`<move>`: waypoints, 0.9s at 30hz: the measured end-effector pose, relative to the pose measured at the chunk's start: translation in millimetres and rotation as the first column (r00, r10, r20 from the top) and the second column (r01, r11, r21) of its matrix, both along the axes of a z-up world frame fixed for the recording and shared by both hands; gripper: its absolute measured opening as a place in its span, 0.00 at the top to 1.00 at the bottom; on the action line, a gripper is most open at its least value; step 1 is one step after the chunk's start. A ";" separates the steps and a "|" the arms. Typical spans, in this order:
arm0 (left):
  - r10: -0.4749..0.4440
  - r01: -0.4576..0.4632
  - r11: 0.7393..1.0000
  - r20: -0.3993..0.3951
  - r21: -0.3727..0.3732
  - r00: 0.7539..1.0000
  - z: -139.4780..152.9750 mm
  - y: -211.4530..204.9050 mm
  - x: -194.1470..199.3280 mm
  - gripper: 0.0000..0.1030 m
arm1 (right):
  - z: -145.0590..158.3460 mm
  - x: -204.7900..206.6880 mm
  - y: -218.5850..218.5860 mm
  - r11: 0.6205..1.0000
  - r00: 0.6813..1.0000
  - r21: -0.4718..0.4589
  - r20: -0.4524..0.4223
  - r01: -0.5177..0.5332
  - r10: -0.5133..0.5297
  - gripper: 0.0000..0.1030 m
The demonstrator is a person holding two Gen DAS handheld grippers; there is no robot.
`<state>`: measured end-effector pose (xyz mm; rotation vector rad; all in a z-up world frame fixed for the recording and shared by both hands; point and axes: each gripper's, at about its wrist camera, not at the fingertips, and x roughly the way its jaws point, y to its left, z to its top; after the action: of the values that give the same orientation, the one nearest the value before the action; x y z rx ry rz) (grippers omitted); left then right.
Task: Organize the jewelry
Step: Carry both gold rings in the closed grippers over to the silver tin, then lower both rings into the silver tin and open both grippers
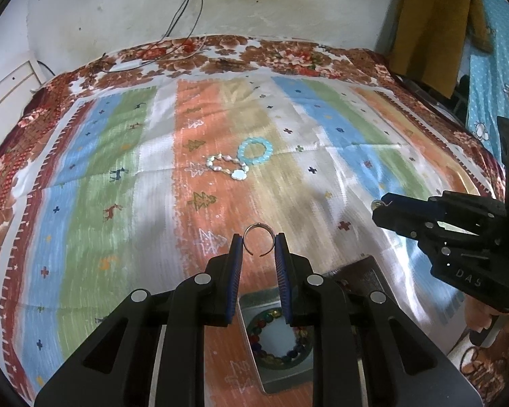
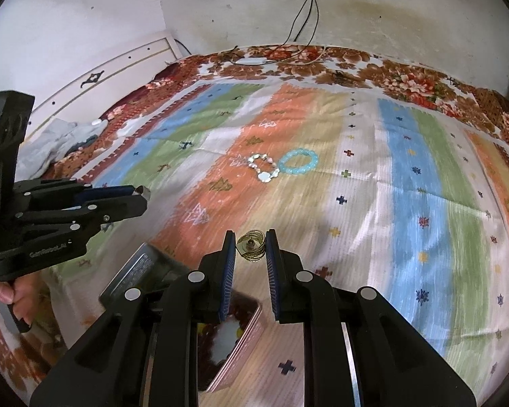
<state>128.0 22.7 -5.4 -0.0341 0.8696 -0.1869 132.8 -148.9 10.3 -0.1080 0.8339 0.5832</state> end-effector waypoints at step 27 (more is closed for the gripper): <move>-0.034 0.034 0.999 -0.010 -0.004 0.999 -6.9 -14.8 -42.9 0.82 | -4.9 -50.2 8.1 0.997 0.997 0.003 -0.024 -0.078 0.078 0.82</move>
<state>85.2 7.9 -12.3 -0.0235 0.8801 -0.2199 82.5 -140.8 5.4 -0.1318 0.8549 0.6596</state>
